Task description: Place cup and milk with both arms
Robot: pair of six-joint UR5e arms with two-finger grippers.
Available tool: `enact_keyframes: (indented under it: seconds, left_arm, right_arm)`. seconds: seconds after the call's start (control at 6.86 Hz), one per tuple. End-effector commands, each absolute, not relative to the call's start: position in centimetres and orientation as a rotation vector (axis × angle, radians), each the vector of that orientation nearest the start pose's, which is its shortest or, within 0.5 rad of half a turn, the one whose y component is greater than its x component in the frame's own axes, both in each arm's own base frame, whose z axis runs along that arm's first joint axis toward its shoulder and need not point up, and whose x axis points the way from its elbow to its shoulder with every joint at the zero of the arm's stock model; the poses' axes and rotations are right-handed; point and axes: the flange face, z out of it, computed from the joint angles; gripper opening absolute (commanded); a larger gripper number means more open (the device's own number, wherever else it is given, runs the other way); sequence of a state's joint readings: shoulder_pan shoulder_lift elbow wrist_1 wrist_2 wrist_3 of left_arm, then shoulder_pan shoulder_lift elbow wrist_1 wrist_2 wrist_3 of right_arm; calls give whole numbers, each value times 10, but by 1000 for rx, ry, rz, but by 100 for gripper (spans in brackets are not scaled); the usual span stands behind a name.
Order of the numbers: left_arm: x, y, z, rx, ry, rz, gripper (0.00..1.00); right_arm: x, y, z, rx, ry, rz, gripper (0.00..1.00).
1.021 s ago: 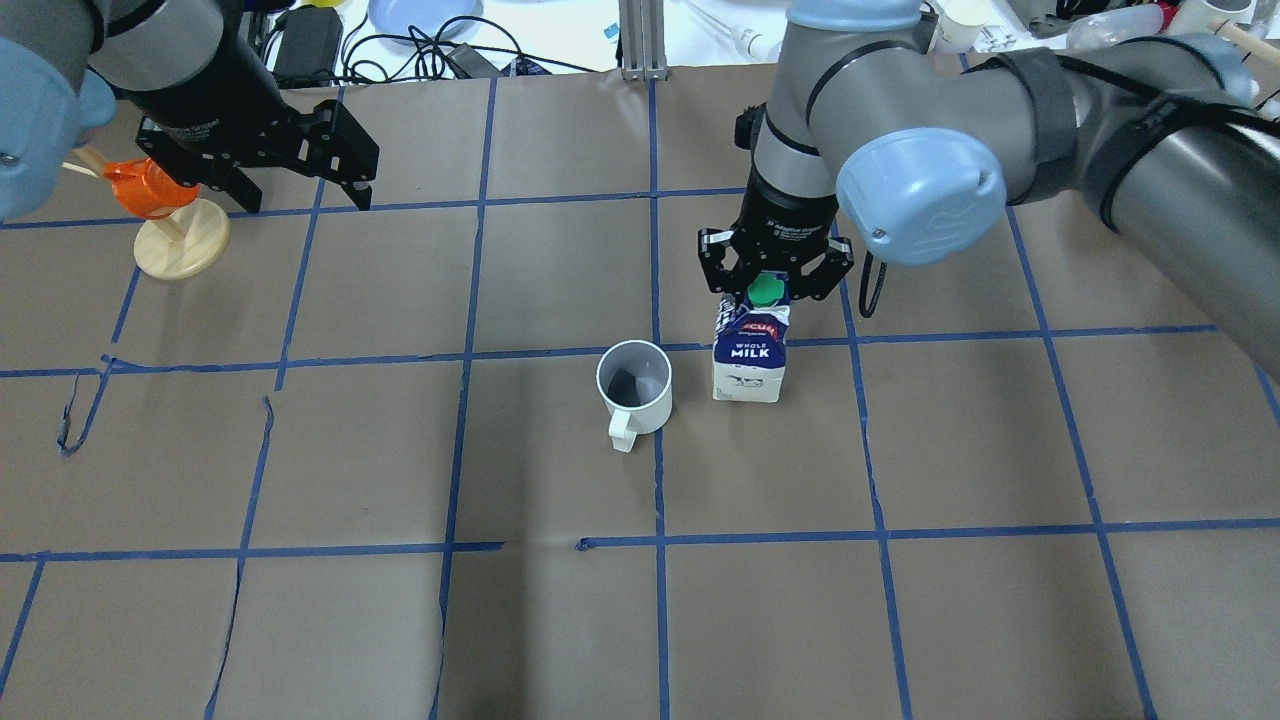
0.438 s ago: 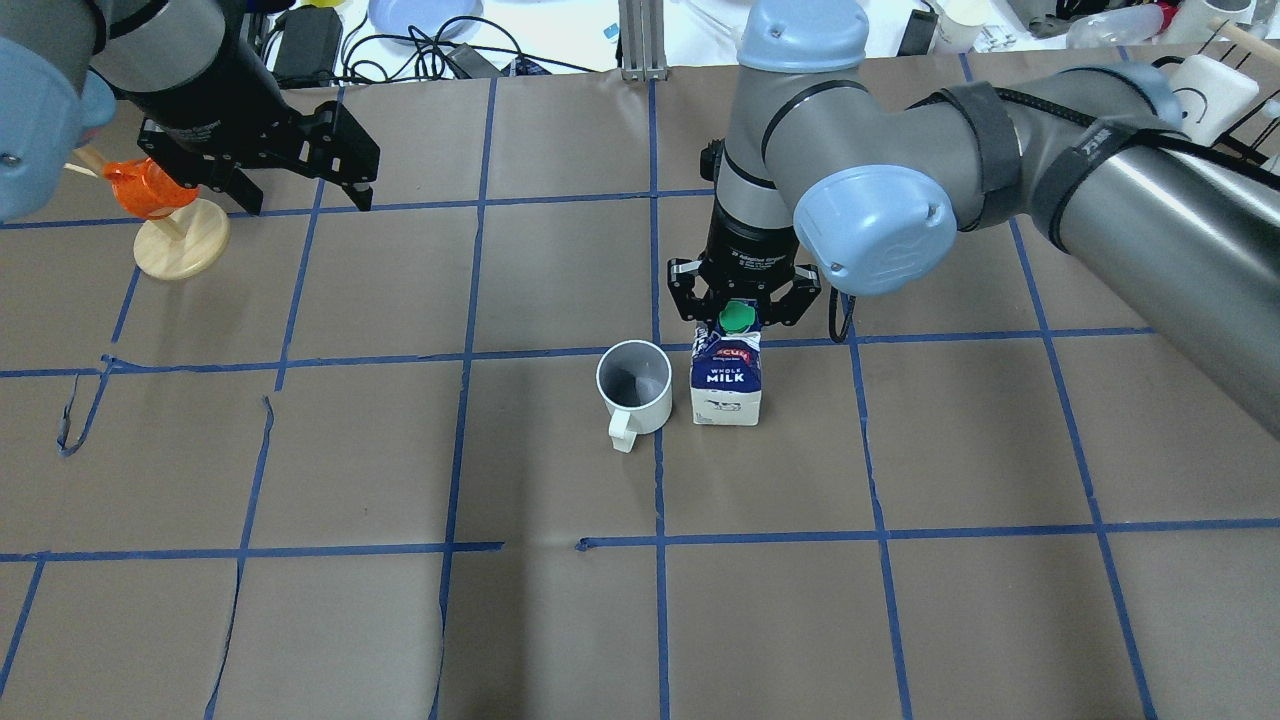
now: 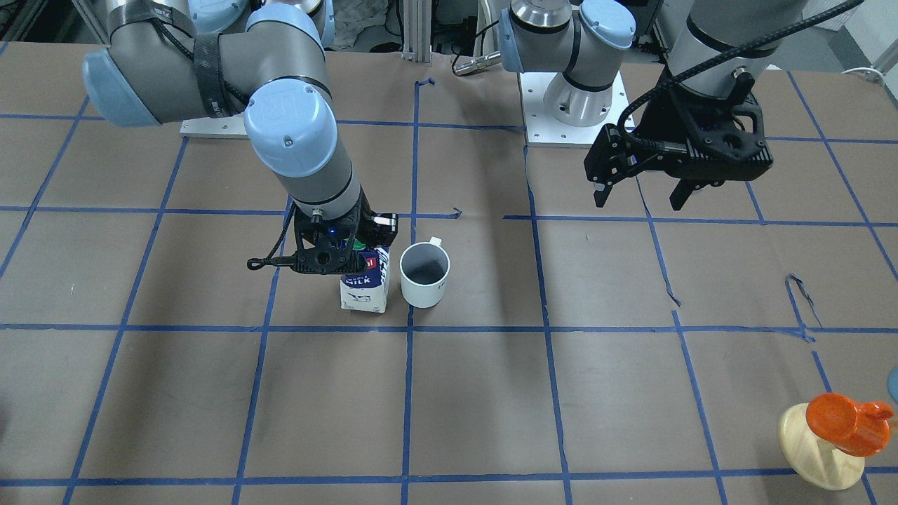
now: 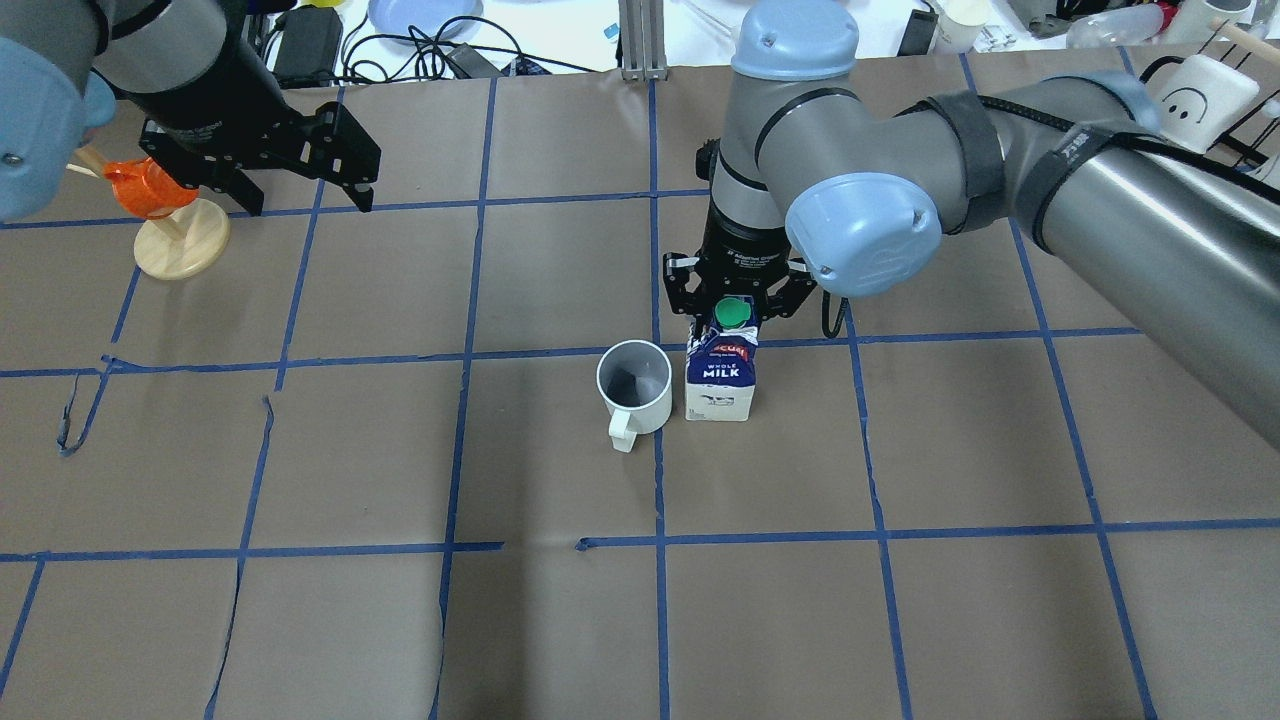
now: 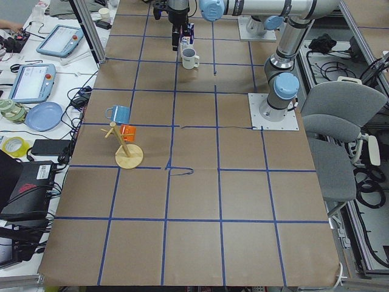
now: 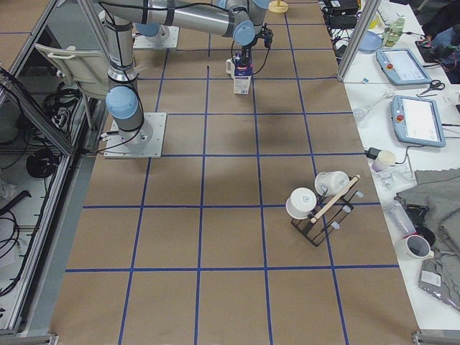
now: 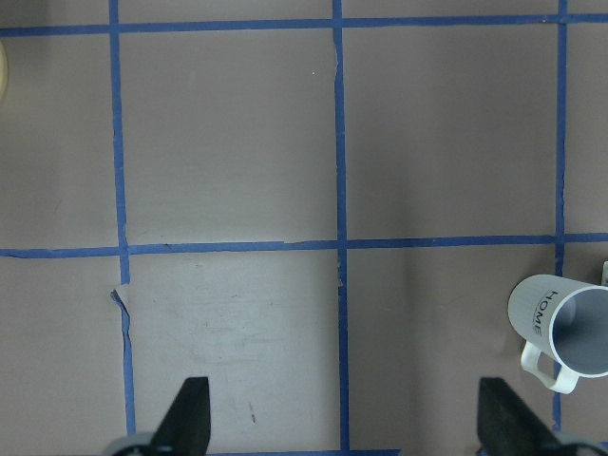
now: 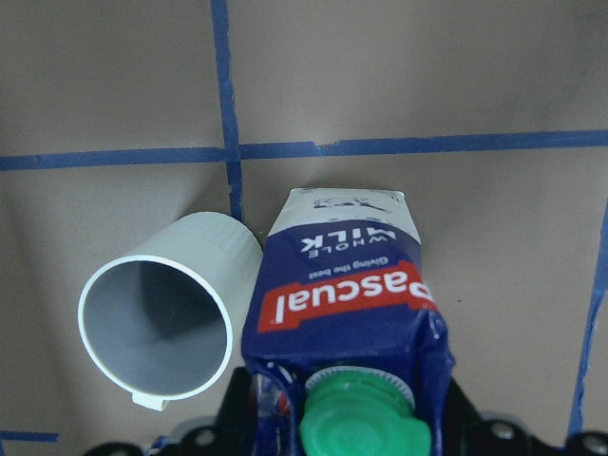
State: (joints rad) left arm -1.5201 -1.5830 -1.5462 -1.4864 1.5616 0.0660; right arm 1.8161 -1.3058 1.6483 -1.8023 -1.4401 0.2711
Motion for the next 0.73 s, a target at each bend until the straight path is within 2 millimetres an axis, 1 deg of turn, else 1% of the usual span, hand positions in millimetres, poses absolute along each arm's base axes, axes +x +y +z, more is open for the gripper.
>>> enact_keyframes:
  seconds: [0.0,0.15,0.29,0.44,0.58]
  left_arm:
    - [-108,-512,503,25,3141,-152,100]
    - [-108,-513,502,25,3142,-150,100]
    - [-108,-513,502,25,3142,-150,100]
    - [-108,-513,502,25,3142,-150,100]
    - [-108,-513,501,25,3142,-148,100]
  right_arm:
    - [272,-523,371,59,3035,94,100]
    - [257,-529,421,78,3078,-58,100]
    - [247,-518,468,94,3138,-89,100]
    - [234,-498,512,132,3164,-91,100]
    - [212,-496,523,183,3165,-88,100]
